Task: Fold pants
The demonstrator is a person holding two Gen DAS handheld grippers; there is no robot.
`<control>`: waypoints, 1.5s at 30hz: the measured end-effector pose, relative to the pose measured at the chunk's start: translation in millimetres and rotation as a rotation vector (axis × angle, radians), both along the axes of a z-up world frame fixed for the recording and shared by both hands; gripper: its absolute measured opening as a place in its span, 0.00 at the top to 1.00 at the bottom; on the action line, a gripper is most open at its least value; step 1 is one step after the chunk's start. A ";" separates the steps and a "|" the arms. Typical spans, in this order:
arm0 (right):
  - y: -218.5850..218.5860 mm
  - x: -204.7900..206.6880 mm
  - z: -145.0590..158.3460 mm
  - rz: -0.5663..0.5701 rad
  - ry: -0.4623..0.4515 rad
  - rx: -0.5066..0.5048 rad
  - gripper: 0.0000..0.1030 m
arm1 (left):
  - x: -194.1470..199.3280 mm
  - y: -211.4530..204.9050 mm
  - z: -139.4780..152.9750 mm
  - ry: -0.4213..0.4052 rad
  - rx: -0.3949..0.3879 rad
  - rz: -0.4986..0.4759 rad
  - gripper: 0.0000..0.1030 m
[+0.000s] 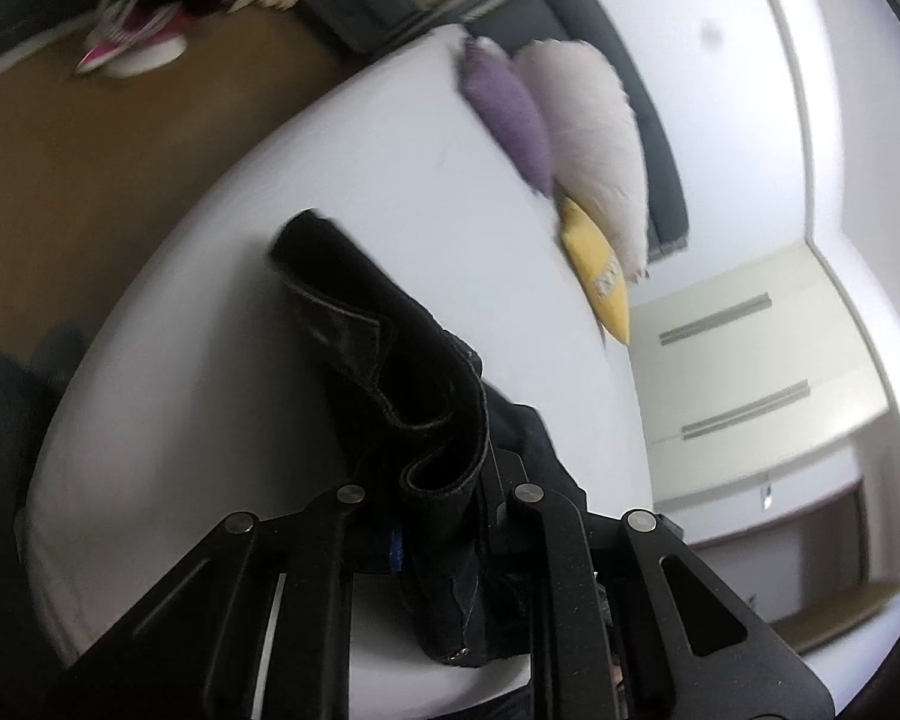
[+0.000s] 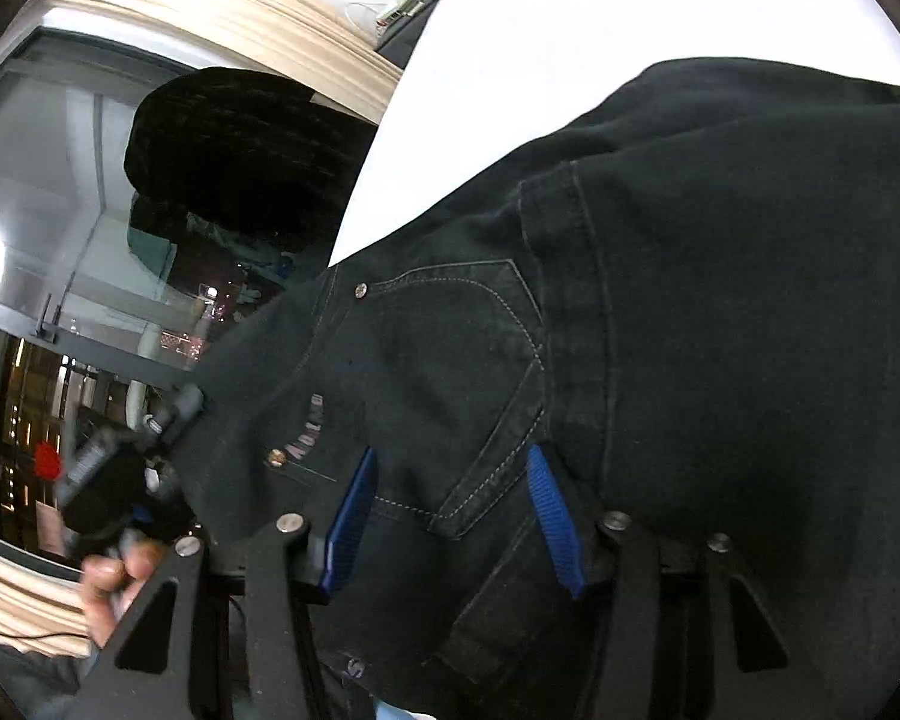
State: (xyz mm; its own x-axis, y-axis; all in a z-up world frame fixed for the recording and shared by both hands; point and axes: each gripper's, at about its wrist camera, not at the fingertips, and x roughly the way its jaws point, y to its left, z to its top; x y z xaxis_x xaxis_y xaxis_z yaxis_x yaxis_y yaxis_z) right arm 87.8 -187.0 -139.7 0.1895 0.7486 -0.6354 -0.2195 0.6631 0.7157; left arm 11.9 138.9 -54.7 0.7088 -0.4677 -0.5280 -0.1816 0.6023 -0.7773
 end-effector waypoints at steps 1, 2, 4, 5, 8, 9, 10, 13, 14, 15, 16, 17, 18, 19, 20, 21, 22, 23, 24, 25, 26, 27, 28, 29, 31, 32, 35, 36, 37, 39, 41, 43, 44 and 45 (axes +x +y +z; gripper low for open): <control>-2.4 -0.5 -0.9 -0.003 0.002 0.012 0.46 | 4.6 -7.1 8.3 -0.016 0.014 -0.017 0.86; -5.2 -1.4 -2.5 -0.005 0.002 0.027 0.46 | 10.2 -16.6 18.3 -0.035 0.031 -0.037 0.86; -7.7 -2.2 -4.5 -0.006 -0.006 0.045 0.46 | 18.1 -36.7 34.7 -0.070 0.081 -0.079 0.86; -10.0 -3.3 -5.8 -0.004 -0.014 0.060 0.46 | 21.3 -48.8 42.6 -0.085 0.110 -0.102 0.86; -24.0 -2.6 -4.7 -0.015 0.021 0.134 0.46 | 31.8 -84.2 61.3 -0.114 0.195 -0.166 0.86; -31.4 -0.6 -2.1 -0.041 0.038 0.157 0.46 | 35.1 -95.4 65.8 -0.121 0.221 -0.185 0.86; -40.1 0.1 2.9 -0.071 0.037 0.177 0.44 | 37.6 -109.6 71.1 -0.133 0.256 -0.210 0.86; -76.5 3.2 26.8 -0.133 -0.015 0.221 0.39 | 46.7 -149.5 76.8 -0.159 0.335 -0.273 0.86; -91.2 5.5 36.1 -0.138 -0.019 0.245 0.39 | 48.2 -164.9 76.5 -0.165 0.362 -0.300 0.86; -99.7 7.8 41.6 -0.141 -0.019 0.257 0.39 | 51.8 -180.4 75.6 -0.166 0.382 -0.326 0.86; -111.6 11.3 48.8 -0.142 -0.019 0.273 0.39 | 52.7 -195.7 73.5 -0.167 0.400 -0.353 0.86; -117.8 13.3 52.6 -0.143 -0.017 0.282 0.34 | 56.6 -212.4 70.4 -0.166 0.420 -0.382 0.86; -127.6 15.5 58.2 -0.150 -0.014 0.291 0.32 | 58.2 -227.8 67.8 -0.166 0.439 -0.406 0.86; -134.6 17.6 62.3 -0.159 -0.012 0.298 0.27 | 59.8 -246.1 64.4 -0.169 0.468 -0.439 0.86; -143.3 20.6 67.9 -0.169 -0.010 0.305 0.24 | 61.8 -260.1 61.9 -0.173 0.490 -0.462 0.86; -149.2 21.7 70.8 -0.173 -0.009 0.298 0.24 | 60.8 -273.3 58.3 -0.176 0.510 -0.484 0.86; -155.2 22.5 74.1 -0.172 -0.009 0.289 0.21 | 61.4 -286.6 54.7 -0.178 0.530 -0.508 0.86; -155.8 23.0 76.6 -0.167 -0.008 0.287 0.17 | 63.1 -299.1 50.4 -0.182 0.551 -0.529 0.86; -157.8 24.1 77.6 -0.153 -0.006 0.283 0.17 | 60.7 -310.8 45.8 -0.188 0.573 -0.551 0.86; -158.7 25.1 77.6 -0.141 -0.001 0.267 0.16 | 59.6 -326.2 41.3 -0.192 0.603 -0.580 0.86; -159.2 26.1 76.9 -0.131 0.006 0.248 0.16 | 56.5 -335.5 35.6 -0.198 0.624 -0.603 0.86; -158.1 28.2 75.5 -0.121 0.015 0.231 0.16 | 51.5 -344.2 29.1 -0.203 0.646 -0.629 0.86; -161.2 32.6 73.6 -0.114 0.026 0.218 0.16 | 48.9 -357.3 24.5 -0.205 0.663 -0.656 0.86; -161.2 34.8 70.7 -0.105 0.040 0.203 0.16 | 45.9 -368.2 20.2 -0.207 0.675 -0.683 0.86; -159.8 37.3 67.0 -0.092 0.044 0.179 0.16 | 42.4 -384.8 14.0 -0.223 0.706 -0.729 0.86; -158.8 37.9 65.1 -0.086 0.044 0.154 0.16 | 44.6 -394.6 11.5 -0.232 0.722 -0.746 0.86; -154.6 39.0 58.3 -0.061 0.036 0.060 0.22 | 42.0 -411.1 5.4 -0.246 0.753 -0.777 0.86; -153.8 38.5 55.6 -0.050 0.036 0.046 0.26 | 41.4 -413.6 3.6 -0.242 0.756 -0.780 0.86; -154.7 38.8 54.0 -0.046 0.036 0.042 0.37 | 42.3 -417.1 1.4 -0.238 0.758 -0.783 0.86; -160.7 40.0 49.4 -0.048 0.038 0.026 0.55 | 44.0 -420.2 -1.0 -0.234 0.760 -0.786 0.86; -168.0 40.1 44.7 -0.065 0.043 0.022 0.76 | 44.4 -422.6 -2.2 -0.234 0.768 -0.794 0.86; -174.8 36.7 43.0 -0.074 0.039 0.026 0.80 | 41.7 -424.3 -3.6 -0.236 0.771 -0.802 0.86; -174.8 35.7 42.3 -0.077 0.031 0.025 0.81 | 41.3 -428.2 -3.7 -0.236 0.770 -0.805 0.86; -175.9 34.4 42.8 -0.078 0.024 0.021 0.82 | 41.2 -429.7 -3.1 -0.237 0.770 -0.807 0.86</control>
